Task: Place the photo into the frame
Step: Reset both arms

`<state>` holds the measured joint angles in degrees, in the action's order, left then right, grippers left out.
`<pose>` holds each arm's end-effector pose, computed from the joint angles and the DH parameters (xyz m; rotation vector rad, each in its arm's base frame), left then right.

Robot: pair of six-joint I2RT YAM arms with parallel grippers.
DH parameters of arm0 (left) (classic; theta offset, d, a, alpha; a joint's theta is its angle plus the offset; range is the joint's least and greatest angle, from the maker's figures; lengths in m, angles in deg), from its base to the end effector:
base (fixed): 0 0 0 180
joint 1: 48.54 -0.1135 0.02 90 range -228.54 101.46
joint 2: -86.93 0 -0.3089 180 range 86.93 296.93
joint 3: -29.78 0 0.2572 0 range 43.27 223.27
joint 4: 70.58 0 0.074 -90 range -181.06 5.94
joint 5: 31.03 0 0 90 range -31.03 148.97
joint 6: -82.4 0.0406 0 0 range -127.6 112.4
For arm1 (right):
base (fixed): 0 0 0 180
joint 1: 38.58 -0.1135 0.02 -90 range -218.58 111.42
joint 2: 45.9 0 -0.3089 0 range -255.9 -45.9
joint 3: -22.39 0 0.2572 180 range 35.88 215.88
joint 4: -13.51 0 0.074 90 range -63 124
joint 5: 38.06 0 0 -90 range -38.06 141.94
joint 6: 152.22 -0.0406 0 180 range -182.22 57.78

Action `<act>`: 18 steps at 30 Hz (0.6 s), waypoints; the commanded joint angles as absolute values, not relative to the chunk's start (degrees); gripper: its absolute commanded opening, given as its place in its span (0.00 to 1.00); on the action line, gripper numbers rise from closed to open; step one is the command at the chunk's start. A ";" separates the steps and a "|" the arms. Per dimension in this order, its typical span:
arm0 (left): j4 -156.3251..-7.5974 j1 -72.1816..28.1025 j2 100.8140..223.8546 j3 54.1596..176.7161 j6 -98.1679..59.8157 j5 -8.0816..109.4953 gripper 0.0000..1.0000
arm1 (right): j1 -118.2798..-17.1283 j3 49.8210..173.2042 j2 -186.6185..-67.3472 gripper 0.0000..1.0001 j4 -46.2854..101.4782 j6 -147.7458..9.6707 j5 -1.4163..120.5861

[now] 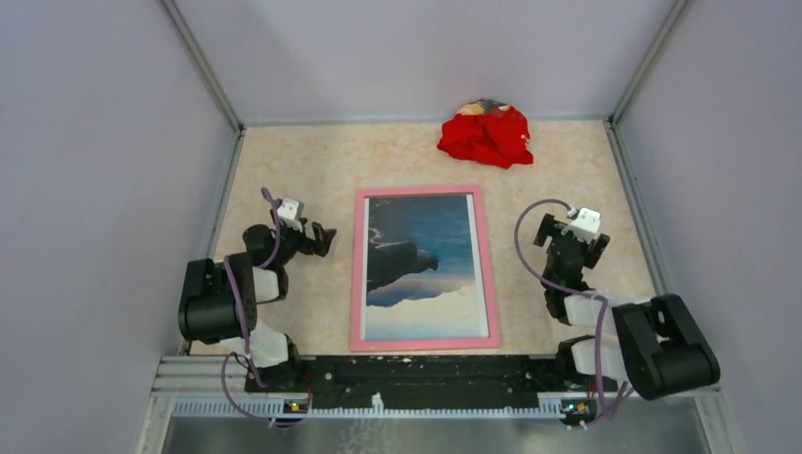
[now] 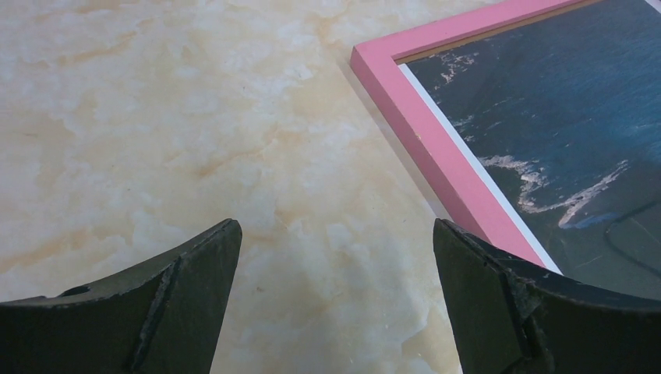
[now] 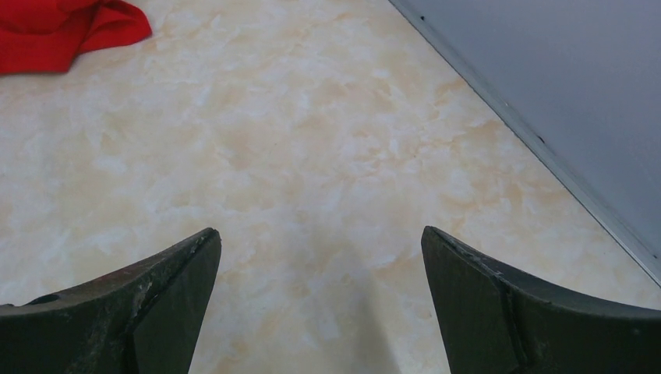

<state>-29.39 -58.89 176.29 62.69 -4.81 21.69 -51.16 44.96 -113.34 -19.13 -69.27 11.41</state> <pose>0.2614 0.0227 0.1800 0.3336 1.7713 -0.4324 0.1875 0.0148 0.1951 0.4173 1.6969 -0.3791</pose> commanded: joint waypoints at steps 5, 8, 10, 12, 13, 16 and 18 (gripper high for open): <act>4.18 -56.22 177.80 49.13 -4.42 29.34 0.99 | -48.98 46.34 -126.68 0.99 -42.87 -62.50 18.71; -1.62 -55.58 179.14 53.51 -4.62 30.60 0.99 | -45.21 46.66 -127.04 0.99 -40.29 -64.64 27.48; -16.45 -53.56 176.95 58.81 -2.50 34.28 0.99 | -43.90 45.22 -130.98 0.99 -47.83 -63.81 29.04; -17.40 -51.38 177.04 59.28 -0.52 35.38 0.99 | -43.27 46.53 -128.95 0.99 -42.19 -65.93 29.89; -17.16 -51.42 176.97 59.20 -0.48 35.39 0.99 | -43.16 45.95 -130.36 0.99 -45.70 -64.98 29.85; -16.78 -51.44 176.45 58.73 -0.52 35.48 0.99 | -43.15 46.26 -129.58 0.99 -43.64 -65.47 30.00; -16.50 -51.41 176.38 58.61 -0.55 35.46 0.99 | -43.15 45.86 -129.58 0.99 -44.27 -65.33 30.21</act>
<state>-16.58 -51.48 177.67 58.91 -2.10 34.22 -43.59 45.29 -129.54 -39.80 -64.79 27.34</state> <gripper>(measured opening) 0.987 0.985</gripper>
